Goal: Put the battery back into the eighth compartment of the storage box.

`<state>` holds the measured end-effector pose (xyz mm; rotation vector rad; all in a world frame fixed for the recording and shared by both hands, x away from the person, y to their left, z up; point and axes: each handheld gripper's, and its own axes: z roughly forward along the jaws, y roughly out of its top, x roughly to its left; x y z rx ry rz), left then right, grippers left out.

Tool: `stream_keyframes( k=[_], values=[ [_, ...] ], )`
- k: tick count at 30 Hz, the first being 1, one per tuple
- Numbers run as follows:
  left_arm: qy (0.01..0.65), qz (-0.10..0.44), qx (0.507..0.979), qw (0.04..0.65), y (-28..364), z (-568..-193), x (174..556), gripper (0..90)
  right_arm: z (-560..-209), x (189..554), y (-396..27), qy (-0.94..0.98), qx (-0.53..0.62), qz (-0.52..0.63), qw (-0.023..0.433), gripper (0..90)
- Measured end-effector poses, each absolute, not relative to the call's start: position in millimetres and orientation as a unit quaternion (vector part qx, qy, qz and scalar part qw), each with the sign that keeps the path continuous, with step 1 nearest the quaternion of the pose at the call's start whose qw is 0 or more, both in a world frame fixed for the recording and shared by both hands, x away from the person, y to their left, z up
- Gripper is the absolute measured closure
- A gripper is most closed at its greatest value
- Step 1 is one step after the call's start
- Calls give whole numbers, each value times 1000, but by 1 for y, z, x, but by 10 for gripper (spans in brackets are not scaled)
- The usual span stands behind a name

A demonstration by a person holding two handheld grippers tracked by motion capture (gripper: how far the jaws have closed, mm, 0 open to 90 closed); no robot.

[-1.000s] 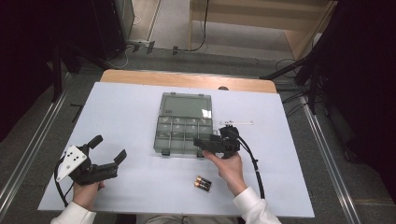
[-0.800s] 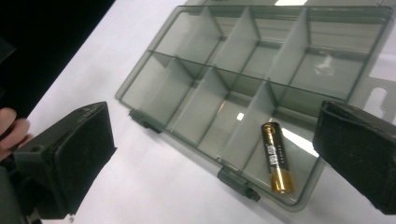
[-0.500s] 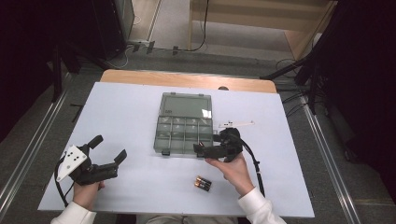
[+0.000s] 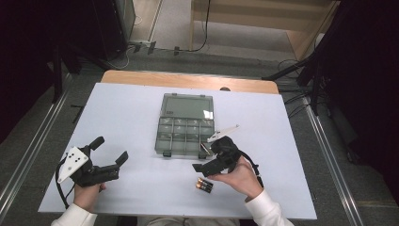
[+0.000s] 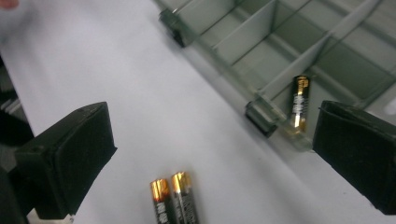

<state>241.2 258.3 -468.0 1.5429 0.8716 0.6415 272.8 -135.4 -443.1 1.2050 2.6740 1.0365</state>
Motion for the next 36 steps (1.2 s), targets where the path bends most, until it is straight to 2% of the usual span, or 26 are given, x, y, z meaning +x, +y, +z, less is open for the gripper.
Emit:
stream_keyframes(
  k=[24, 33, 36],
  values=[
    [373, 267, 668, 586, 257, -469, 242, 13, -444, 270, -128, 923, 325, 200, -34, 23],
    [373, 266, 669, 585, 257, -469, 242, 13, -457, 269, -118, 938, 316, 144, -15, 32],
    [374, 265, 669, 585, 258, -469, 242, 13, -461, 270, -117, 942, 310, 127, -8, 72]
  ],
)
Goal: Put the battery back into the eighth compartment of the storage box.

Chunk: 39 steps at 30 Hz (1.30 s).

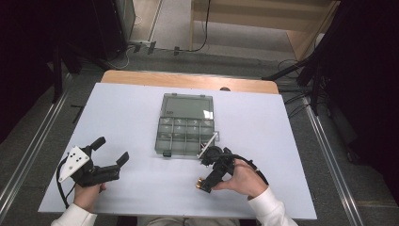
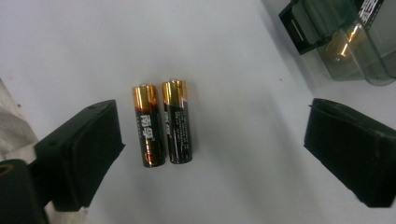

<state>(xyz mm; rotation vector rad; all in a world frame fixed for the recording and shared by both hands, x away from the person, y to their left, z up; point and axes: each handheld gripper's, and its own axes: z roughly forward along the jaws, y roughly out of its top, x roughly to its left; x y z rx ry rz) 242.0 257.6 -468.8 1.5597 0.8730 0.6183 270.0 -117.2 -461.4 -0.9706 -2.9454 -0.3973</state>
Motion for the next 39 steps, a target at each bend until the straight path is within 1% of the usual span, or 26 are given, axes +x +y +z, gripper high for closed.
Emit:
stream_keyframes(
  k=[3, 6, 9, 10, 14, 18, 19, 22, 26, 39],
  values=[
    [375, 265, 668, 586, 258, -469, 242, 13, -463, 270, -116, -942, -316, -115, 0, 139],
    [376, 263, 668, 586, 258, -469, 242, 13, -465, 269, -114, -942, -320, -104, -3, 173],
    [376, 262, 667, 587, 258, -469, 242, 13, -466, 270, -113, -943, -318, -96, -8, 249],
    [376, 262, 668, 586, 258, -469, 242, 13, -466, 270, -112, -944, -318, -92, -10, 255],
    [378, 261, 668, 586, 258, -469, 243, 13, -467, 269, -110, -946, -313, -89, -8, 327],
    [377, 260, 668, 586, 258, -469, 242, 13, -471, 268, -106, -948, -308, -76, -6, 422],
    [377, 260, 668, 586, 258, -469, 243, 13, -472, 268, -105, -950, -304, -76, -6, 459],
    [378, 260, 668, 586, 258, -469, 242, 13, -474, 266, -102, -951, -300, -71, -7, 622],
    [377, 260, 668, 587, 258, -469, 242, 13, -476, 265, -99, -954, -294, -61, -11, 767],
    [378, 261, 667, 587, 258, -469, 242, 13, -475, 268, -102, -952, -299, -70, 6, 776]
  ],
)
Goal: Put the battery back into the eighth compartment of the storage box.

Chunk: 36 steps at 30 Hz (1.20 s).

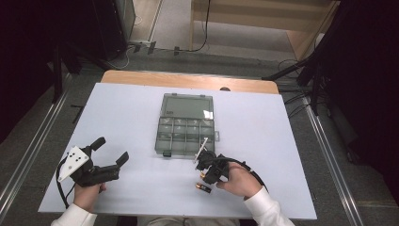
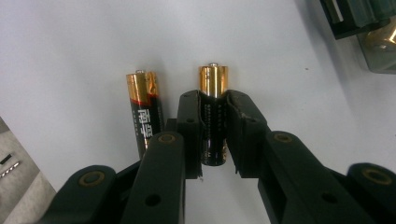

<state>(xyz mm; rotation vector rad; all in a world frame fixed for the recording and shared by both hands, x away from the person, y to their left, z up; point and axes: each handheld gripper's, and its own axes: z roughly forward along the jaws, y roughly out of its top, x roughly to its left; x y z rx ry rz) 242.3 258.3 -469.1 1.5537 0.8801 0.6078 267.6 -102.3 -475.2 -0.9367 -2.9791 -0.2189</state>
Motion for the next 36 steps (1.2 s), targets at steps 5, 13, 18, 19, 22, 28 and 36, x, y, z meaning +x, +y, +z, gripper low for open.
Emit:
stream_keyframes(
  k=[5, 13, 18, 19, 22, 28, 36],
  values=[
    [378, 261, 667, 587, 258, -469, 242, 13, -470, 270, -105, -942, -324, -90, 6, 780],
    [382, 258, 663, 590, 259, -469, 243, 13, -459, 274, -112, -922, -357, -148, 13, 784],
    [383, 257, 662, 590, 259, -469, 243, 13, -455, 274, -115, -917, -361, -167, 18, 784],
    [383, 257, 662, 590, 259, -469, 243, 13, -455, 274, -115, -917, -361, -169, 19, 784],
    [383, 256, 663, 590, 259, -469, 243, 13, -452, 274, -116, -914, -364, -180, 22, 784],
    [384, 257, 662, 589, 259, -469, 243, 13, -447, 275, -123, -906, -372, -200, 29, 784],
    [383, 257, 663, 590, 259, -469, 243, 13, -442, 279, -131, -892, -388, -229, 35, 784]
  ],
)
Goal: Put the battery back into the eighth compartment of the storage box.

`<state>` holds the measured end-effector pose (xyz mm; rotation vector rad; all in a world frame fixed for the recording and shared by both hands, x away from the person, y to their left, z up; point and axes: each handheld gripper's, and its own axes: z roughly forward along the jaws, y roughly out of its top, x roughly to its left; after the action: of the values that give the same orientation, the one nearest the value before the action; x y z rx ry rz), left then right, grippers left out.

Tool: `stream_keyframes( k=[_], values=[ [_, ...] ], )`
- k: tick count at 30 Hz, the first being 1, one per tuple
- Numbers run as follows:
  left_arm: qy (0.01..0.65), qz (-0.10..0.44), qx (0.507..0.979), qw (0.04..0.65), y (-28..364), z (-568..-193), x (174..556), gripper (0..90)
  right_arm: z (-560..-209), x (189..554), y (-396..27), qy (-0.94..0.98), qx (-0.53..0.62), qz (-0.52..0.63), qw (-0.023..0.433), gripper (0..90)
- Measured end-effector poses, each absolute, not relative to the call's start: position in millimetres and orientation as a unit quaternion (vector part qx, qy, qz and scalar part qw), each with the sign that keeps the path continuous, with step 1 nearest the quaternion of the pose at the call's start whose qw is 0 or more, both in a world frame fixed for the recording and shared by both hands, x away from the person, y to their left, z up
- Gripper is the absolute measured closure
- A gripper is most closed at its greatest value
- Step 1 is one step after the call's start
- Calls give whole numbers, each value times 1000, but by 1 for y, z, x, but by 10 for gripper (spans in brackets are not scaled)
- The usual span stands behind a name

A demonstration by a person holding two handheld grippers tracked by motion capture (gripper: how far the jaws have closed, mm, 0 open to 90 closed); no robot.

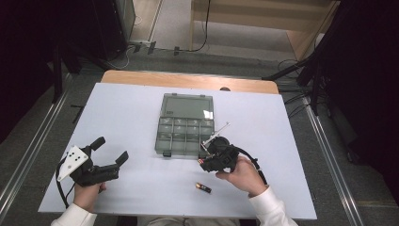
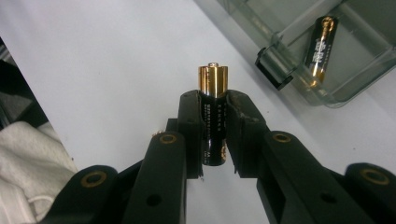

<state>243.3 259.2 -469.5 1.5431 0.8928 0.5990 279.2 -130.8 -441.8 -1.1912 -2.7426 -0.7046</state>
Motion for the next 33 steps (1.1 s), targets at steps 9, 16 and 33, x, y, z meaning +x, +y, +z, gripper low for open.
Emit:
stream_keyframes(
  k=[9, 16, 33],
  values=[
    [385, 255, 664, 588, 259, -470, 243, 13, -442, 290, -141, -862, -423, -275, 47, 783],
    [385, 257, 663, 588, 259, -470, 243, 13, -440, 296, -148, -839, -452, -302, 39, 783],
    [386, 257, 663, 587, 259, -470, 243, 13, -434, 301, -164, -782, -502, -369, 24, 783]
  ],
)
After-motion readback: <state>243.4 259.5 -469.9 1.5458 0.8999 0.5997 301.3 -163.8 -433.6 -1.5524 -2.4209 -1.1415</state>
